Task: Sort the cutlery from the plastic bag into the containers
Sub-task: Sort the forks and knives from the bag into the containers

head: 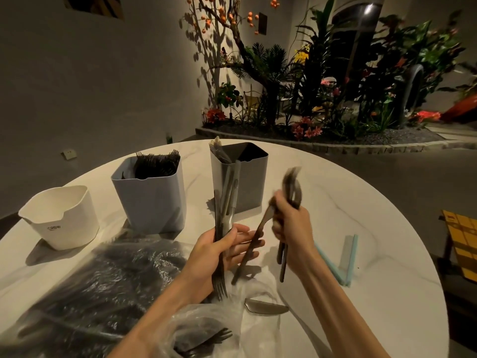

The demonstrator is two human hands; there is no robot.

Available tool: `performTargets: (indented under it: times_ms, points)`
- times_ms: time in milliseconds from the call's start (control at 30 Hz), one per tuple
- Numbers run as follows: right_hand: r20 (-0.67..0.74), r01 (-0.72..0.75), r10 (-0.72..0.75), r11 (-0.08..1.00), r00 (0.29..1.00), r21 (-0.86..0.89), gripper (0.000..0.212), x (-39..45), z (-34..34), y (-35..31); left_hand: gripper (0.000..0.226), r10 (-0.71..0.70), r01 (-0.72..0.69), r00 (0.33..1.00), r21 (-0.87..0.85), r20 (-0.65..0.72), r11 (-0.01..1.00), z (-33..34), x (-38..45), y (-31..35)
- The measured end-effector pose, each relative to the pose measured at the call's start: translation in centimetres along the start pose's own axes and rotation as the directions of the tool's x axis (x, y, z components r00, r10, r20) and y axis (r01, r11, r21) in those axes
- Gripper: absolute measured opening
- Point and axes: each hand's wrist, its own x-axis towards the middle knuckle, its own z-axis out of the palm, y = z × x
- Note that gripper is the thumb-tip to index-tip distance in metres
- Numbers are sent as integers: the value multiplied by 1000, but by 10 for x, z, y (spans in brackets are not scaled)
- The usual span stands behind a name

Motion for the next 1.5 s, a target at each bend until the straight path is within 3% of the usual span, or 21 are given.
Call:
performTargets:
  times_ms: [67, 167, 333, 433, 600, 767, 867, 1000, 1133, 1233, 1267, 1367, 1500]
  points:
    - [-110, 36, -29, 997, 994, 66, 36, 8, -6, -3, 30, -15, 16, 1000, 38, -10, 999, -3, 2, -1]
    - [-116, 74, -57, 986, 992, 146, 36, 10, -13, -8, 32, -50, 47, 999, 136, 17, 990, -7, 0, -1]
    - [-121, 103, -83, 980, 989, 170, 44, 10, -18, -11, 30, -163, 172, 972, -44, 168, 984, -12, 1, -1]
    - [-64, 24, -4, 949, 998, 315, 44, 8, -17, -13, 33, -179, 195, 951, -42, 252, 980, -15, 0, 0]
    - [105, -36, 25, 994, 994, 101, 35, 2, -10, -7, 32, -228, 243, 900, 6, 371, 970, -18, -1, 1]
    - [133, -70, 55, 991, 990, 112, 25, 2, -9, -4, 51, -260, 265, 876, 44, 406, 963, -19, 0, -2]
    - [143, -83, 62, 985, 988, 150, 28, 3, -9, -3, 58, -257, 250, 899, 66, 355, 966, -16, -2, -1]
    - [88, -75, 45, 922, 995, 379, 18, 7, -15, -3, 60, -156, 163, 964, -15, 217, 986, -10, -6, 6]
    - [26, -117, 122, 833, 992, 541, 20, 12, -17, -2, 62, -79, 94, 988, -107, 130, 990, -9, -6, 10]
    - [41, -153, 162, 772, 986, 617, 27, 12, -14, 3, 37, 8, -7, 994, -7, 107, 1000, -11, -5, 7]
    - [56, -166, 169, 758, 984, 630, 28, 11, -12, 5, 29, 62, -66, 993, 41, 103, 997, -12, -5, 5]
    - [107, -206, 179, 767, 978, 608, 28, 5, -1, 11, 43, 200, -200, 980, 120, 15, 972, -10, -7, 3]
    - [250, -304, 201, 812, 947, 498, 18, -7, 17, 19, 36, 280, -280, 955, 22, -100, 960, -1, -9, 10]
